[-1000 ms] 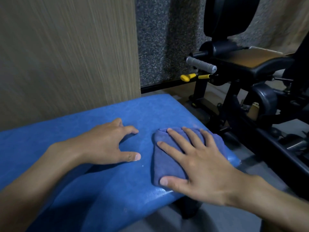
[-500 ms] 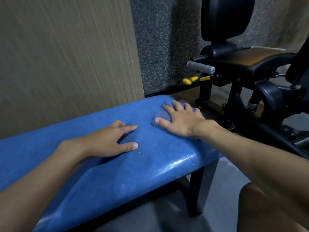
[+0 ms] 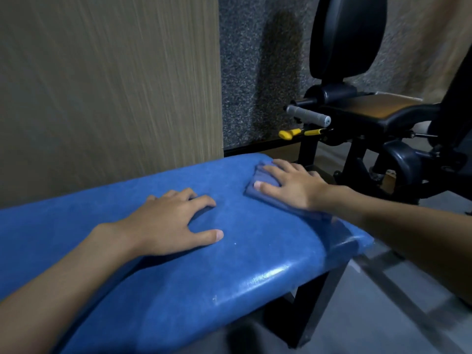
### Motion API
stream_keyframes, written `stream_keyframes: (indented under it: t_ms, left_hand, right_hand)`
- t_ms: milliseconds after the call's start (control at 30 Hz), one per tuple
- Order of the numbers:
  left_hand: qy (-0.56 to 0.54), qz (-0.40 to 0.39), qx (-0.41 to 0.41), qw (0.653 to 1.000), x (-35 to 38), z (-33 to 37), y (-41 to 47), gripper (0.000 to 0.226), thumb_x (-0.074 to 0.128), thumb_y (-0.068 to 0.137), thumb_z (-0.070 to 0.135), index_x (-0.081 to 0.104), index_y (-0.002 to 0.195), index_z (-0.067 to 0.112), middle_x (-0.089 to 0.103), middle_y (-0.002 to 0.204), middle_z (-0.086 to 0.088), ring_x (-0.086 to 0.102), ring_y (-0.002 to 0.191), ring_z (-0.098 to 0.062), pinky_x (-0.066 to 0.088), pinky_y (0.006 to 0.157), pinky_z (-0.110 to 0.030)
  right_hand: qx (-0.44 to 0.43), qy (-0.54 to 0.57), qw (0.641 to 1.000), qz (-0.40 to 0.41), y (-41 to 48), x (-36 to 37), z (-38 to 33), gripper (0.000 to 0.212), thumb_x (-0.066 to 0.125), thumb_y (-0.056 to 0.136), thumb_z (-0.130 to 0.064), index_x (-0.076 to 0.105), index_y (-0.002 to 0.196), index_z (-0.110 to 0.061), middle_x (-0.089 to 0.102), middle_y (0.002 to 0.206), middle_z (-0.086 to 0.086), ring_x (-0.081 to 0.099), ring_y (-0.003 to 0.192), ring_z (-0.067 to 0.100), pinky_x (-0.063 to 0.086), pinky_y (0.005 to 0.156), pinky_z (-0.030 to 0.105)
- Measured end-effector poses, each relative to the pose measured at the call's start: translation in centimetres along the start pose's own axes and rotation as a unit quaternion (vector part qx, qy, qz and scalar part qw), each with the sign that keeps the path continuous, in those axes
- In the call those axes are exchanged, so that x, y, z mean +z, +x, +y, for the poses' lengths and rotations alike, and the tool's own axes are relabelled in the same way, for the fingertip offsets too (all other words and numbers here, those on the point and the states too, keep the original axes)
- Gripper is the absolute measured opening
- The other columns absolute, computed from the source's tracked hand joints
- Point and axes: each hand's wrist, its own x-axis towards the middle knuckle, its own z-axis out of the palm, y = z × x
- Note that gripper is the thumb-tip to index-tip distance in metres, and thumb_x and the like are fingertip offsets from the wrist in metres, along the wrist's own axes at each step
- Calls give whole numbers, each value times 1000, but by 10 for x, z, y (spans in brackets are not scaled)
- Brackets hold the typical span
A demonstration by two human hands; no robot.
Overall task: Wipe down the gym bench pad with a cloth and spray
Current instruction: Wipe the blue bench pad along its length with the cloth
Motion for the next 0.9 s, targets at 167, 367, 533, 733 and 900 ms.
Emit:
stream_keyframes:
  t_ms: [167, 367, 533, 733, 900]
  left_hand:
    - [-11, 8, -7, 1000, 5, 1, -3, 88, 17, 61, 94, 31, 137, 53, 41, 136, 18, 38, 130, -10, 30, 105, -44]
    - [-27, 7, 12, 1000, 5, -7, -5, 88, 17, 65, 92, 32, 142, 51, 37, 146, 21, 35, 136, -6, 28, 108, -41]
    - [-65, 44, 41, 996, 8, -25, -10, 99, 7, 65, 96, 39, 142, 43, 34, 146, 26, 36, 134, 0, 28, 113, -32]
    - [-29, 40, 38, 998, 10, -22, -8, 84, 15, 69, 89, 35, 140, 48, 26, 149, 24, 28, 137, 0, 22, 112, -29]
    - [6, 54, 17, 998, 8, -30, -14, 94, 2, 64, 96, 30, 141, 51, 24, 152, 22, 18, 142, 2, 23, 112, -36]
  right_hand:
    - [66, 49, 996, -18, 33, 0, 8, 87, 24, 81, -85, 12, 154, -38, 14, 162, 1, 23, 144, 39, 23, 113, 53]
    - [-61, -88, 994, -16, -36, 7, -23, 83, 9, 80, -84, 5, 152, -43, 2, 164, -5, 1, 150, 27, 7, 117, 56]
    - [-213, -128, 968, -43, -99, 8, -47, 89, 0, 73, -86, -6, 152, -43, -11, 164, -7, -12, 150, 22, -4, 118, 52]
    - [-191, -98, 977, 1, -56, 7, -38, 77, 8, 77, -83, 9, 147, -52, 6, 162, -13, 6, 148, 16, 6, 118, 47]
    - [2, -10, 1000, 8, 47, 0, -9, 77, 20, 81, -84, 21, 149, -46, 16, 161, -7, 19, 145, 31, 20, 111, 57]
